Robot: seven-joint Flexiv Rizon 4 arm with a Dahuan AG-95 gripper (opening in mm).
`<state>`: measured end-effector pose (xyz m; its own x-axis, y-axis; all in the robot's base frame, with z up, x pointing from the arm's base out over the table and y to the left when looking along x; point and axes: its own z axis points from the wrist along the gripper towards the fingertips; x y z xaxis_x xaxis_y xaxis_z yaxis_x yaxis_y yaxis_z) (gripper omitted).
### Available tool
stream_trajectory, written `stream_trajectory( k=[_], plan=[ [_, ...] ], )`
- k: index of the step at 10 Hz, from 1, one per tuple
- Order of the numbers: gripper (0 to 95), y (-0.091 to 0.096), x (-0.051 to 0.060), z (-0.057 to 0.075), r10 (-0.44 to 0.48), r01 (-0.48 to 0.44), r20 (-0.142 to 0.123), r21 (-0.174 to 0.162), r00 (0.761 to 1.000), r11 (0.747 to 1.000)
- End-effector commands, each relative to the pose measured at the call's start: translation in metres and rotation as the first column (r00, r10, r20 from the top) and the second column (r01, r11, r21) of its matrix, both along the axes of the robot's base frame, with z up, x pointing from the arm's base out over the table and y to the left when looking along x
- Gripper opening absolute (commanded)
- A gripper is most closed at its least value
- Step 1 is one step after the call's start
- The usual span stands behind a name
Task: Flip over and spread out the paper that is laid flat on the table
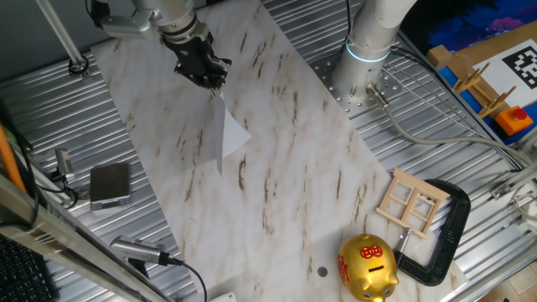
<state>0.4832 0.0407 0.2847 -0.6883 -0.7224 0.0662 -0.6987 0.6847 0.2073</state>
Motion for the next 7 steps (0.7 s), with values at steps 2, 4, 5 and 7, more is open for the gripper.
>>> stream_trajectory(
  k=[2, 4, 5, 7],
  plan=[
    [19.0, -0.0004, 0.0002, -0.0006, 0.007, -0.007, 0.015, 0.003, 1.0, 1.0],
    [38.0, -0.0004, 0.0002, -0.0006, 0.012, -0.012, 0.02, 0.001, 1.0, 1.0],
    [38.0, -0.0004, 0.0001, -0.0007, 0.017, -0.017, 0.023, -0.001, 1.0, 1.0],
    [19.0, -0.0009, -0.0016, -0.0015, 0.02, -0.02, 0.029, -0.003, 0.999, 1.0]
  ],
)
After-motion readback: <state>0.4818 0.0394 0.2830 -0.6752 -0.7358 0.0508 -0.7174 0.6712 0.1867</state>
